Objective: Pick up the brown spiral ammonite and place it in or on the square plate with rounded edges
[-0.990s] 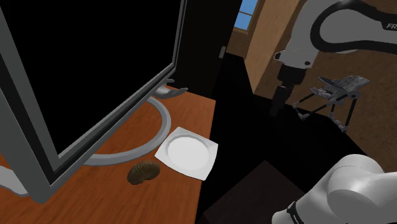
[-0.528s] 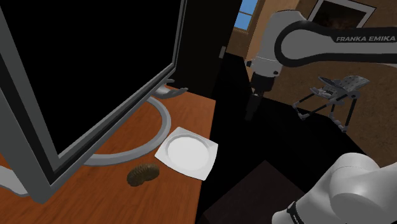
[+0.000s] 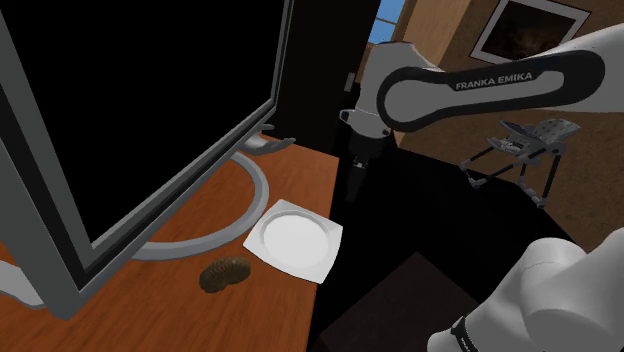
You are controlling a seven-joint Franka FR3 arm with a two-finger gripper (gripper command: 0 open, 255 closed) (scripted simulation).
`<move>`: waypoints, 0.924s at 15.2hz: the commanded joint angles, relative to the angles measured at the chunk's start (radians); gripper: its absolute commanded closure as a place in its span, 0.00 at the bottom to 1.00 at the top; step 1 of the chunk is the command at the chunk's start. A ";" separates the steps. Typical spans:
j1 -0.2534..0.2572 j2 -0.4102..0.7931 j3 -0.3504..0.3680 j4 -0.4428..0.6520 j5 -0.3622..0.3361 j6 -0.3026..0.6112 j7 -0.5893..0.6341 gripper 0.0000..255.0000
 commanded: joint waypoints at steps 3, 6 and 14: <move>0.038 0.122 0.032 0.043 0.003 0.093 -0.042 0.00; 0.064 0.213 0.056 0.084 -0.001 0.153 -0.071 0.00; 0.131 0.451 0.120 0.217 -0.041 0.280 -0.130 0.00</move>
